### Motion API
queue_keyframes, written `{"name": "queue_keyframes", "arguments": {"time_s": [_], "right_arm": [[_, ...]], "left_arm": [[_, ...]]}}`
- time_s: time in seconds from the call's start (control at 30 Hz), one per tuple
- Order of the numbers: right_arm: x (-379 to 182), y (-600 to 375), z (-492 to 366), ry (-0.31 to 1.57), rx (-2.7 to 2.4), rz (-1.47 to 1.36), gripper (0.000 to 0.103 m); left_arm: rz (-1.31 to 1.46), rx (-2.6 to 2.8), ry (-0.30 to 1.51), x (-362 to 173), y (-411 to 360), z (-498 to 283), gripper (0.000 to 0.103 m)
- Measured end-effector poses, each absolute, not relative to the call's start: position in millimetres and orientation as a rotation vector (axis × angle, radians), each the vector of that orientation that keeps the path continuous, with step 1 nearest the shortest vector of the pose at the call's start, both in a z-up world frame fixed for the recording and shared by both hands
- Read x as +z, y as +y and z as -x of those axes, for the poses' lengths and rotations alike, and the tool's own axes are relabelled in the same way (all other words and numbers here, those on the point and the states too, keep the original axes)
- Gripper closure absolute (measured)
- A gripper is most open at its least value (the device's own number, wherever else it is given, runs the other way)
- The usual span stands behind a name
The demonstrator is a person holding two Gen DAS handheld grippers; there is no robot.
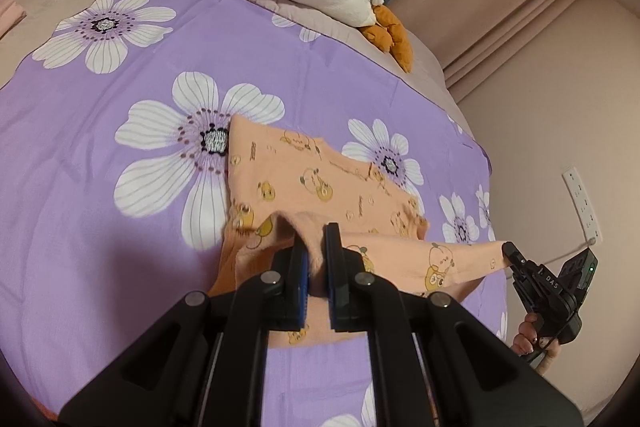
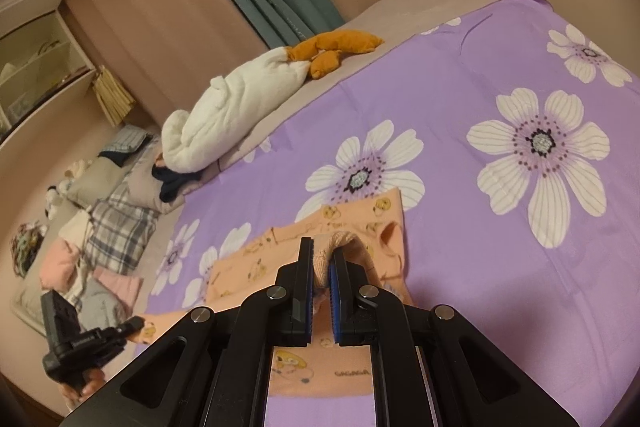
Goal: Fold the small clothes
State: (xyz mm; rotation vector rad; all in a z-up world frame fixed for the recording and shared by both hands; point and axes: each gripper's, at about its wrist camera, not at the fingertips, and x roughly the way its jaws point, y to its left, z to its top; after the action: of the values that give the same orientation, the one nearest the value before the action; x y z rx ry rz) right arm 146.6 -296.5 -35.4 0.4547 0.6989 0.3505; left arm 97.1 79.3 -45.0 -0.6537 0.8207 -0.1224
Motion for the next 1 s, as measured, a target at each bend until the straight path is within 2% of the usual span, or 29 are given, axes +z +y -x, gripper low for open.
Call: {"name": "queue_keyframes", "arguments": {"time_s": [0.7, 1.0], "right_arm": [[-98, -267, -272, 0.892, 0.236, -0.442, 0.094], [-124, -263, -299, 0.965, 0.194, -0.432, 0.094]], "left_arm": [[0.671, -0.026, 0.954, -106, 101, -229, 0.096], [0.678, -0.017, 1.006, -130, 109, -258, 0.096]]}}
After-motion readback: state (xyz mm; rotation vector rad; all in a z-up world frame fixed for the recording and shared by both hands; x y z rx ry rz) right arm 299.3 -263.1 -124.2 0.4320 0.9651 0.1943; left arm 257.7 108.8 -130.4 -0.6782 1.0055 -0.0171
